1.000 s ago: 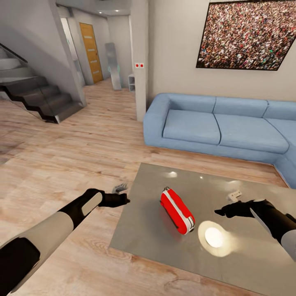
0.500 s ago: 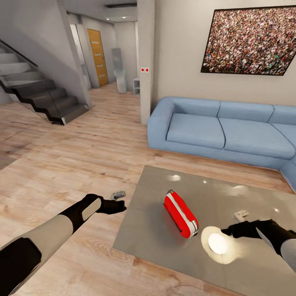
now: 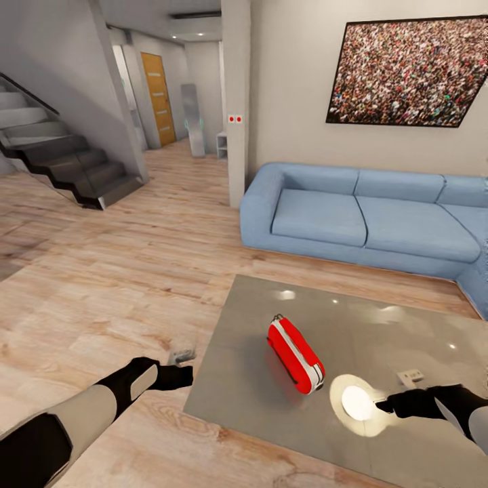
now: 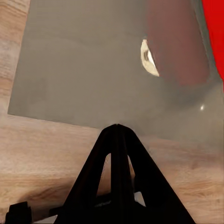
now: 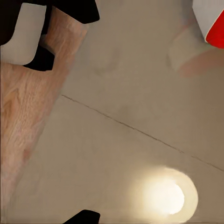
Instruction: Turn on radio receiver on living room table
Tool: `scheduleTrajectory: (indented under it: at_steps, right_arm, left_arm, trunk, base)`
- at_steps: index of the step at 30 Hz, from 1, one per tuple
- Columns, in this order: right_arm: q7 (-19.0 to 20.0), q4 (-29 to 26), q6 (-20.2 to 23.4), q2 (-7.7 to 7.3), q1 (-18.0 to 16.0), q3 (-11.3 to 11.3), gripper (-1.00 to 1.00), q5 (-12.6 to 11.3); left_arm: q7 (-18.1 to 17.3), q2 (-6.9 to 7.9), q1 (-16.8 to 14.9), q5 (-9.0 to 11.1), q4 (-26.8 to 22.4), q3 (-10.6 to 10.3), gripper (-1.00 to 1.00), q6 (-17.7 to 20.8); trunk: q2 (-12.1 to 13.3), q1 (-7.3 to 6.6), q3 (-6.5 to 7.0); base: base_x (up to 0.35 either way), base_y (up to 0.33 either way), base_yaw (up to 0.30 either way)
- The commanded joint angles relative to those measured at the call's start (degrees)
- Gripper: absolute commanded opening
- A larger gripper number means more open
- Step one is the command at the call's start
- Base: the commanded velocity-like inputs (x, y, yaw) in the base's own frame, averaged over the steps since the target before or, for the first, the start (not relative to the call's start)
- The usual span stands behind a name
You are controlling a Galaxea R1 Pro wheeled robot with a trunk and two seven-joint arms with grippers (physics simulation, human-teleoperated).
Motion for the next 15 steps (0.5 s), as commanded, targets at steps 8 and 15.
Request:
scheduleTrajectory:
  at_steps: [8,15]
  right_arm:
    - [-0.14,2.37,-3.81,-0.05,0.16,-0.04,1.00,-0.10]
    - [-0.09,2.48,-4.16,-0.10,2.45,-0.04,1.00,-0.10]
  left_arm:
    - [0.00,0.01,4.23,-0.48,3.52,0.01,-1.00,-2.92]
    - [0.07,-0.37,5.04,-3.60,5.34,0.01,-1.00,-4.96]
  trunk:
    - [0.00,0.00,0.70]
    - [0.00,0.00,1.31]
  base:
    - [0.000,0.000,-0.089]
    - [0.000,0.000,-0.081]
